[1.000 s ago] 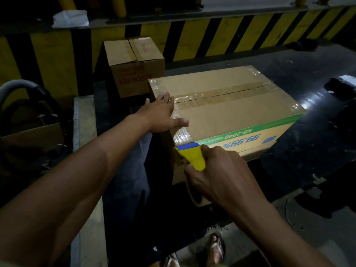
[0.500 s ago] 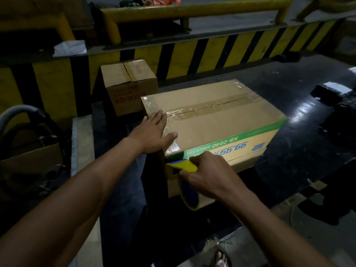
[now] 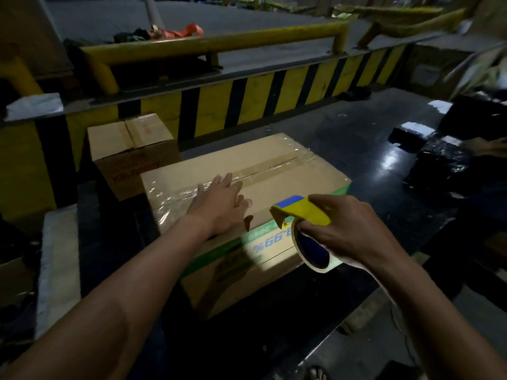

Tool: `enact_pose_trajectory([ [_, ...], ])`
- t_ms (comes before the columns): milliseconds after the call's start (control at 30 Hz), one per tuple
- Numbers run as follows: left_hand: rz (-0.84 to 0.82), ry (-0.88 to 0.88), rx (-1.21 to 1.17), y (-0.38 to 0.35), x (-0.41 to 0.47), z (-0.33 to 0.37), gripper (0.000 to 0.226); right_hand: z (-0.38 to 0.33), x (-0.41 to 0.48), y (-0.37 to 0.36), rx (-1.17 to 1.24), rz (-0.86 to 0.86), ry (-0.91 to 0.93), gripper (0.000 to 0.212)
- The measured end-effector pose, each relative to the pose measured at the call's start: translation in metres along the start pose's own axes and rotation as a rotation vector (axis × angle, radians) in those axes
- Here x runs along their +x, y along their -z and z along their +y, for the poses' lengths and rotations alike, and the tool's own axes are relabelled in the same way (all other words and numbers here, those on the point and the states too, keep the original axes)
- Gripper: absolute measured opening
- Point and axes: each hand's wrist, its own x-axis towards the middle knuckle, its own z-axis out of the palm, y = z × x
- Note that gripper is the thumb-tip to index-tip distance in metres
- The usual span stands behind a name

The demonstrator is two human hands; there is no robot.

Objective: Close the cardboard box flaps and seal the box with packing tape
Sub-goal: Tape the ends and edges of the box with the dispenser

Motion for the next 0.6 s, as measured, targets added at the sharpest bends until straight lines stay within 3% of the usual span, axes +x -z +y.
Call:
enact_pose_trajectory([
  [200, 0.084, -0.018, 0.028, -0.004, 0.071, 0.085, 0.058, 0.079, 0.045, 0.032, 0.036, 0.063, -0.088, 0.062],
  [400, 0.058, 0.039, 0.013, -0.029, 0.130, 0.151, 0.051, 0.167, 0.094, 0.058, 0.030, 0.068, -0.097, 0.050],
  [600, 0.229, 0.147, 0.003, -0.060, 0.138, 0.170, 0.049, 0.241, 0.145, 0.041, 0.041, -0.007, -0.117, 0.045],
])
